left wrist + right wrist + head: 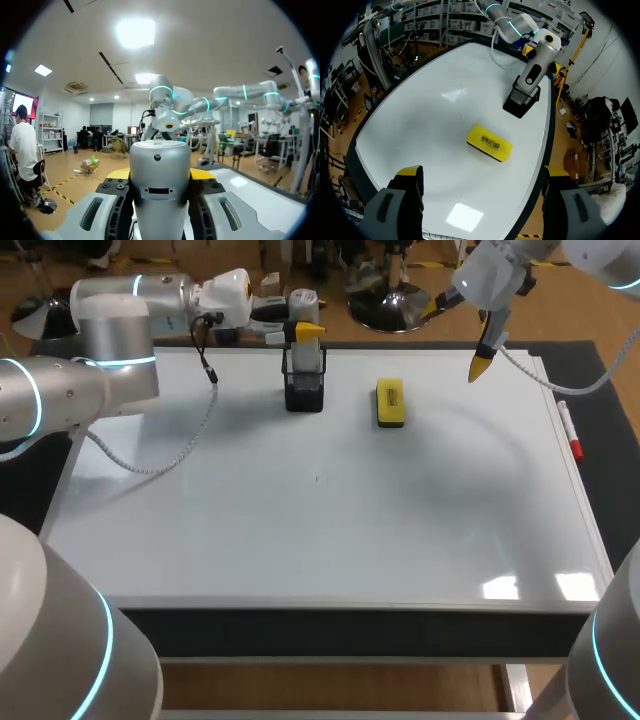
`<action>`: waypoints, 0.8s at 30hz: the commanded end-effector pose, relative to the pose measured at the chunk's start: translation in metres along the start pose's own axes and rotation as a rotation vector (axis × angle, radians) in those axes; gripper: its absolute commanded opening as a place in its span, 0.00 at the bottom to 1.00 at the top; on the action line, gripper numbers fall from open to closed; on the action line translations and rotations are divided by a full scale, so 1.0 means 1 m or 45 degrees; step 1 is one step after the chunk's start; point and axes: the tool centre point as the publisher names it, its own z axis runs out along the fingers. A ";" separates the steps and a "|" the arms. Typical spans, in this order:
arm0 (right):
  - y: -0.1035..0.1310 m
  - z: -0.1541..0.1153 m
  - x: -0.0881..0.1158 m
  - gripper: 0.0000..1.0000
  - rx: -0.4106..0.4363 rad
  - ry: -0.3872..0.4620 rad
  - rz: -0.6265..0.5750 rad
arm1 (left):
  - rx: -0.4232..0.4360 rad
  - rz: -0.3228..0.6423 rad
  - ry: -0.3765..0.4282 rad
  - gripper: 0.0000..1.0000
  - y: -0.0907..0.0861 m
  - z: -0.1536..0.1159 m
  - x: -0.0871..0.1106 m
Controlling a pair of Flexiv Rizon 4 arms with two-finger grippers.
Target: Pick up the inspection probe, press it on each red-marked spot on the whiteboard one by one, put down the probe, pick up the eraser, and wipe off all the red marks.
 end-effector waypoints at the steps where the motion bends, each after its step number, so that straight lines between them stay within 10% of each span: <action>1: 0.000 -0.001 0.000 1.00 0.005 0.004 -0.001 | 0.005 -0.016 0.003 0.00 0.010 0.000 -0.006; 14: 0.000 -0.001 0.000 1.00 0.005 0.004 -0.001 | 0.000 -0.066 -0.017 0.00 0.028 -0.005 -0.008; 15: 0.000 -0.001 0.000 1.00 0.005 0.004 -0.001 | 0.003 -0.072 -0.017 0.05 0.028 -0.005 -0.008; 17: 0.000 -0.001 0.000 1.00 0.005 0.004 -0.001 | 0.010 -0.071 -0.006 1.00 0.028 -0.005 -0.008; 24: 0.000 -0.001 0.000 1.00 0.005 0.004 -0.001 | 0.021 -0.035 -0.025 1.00 0.017 -0.007 -0.006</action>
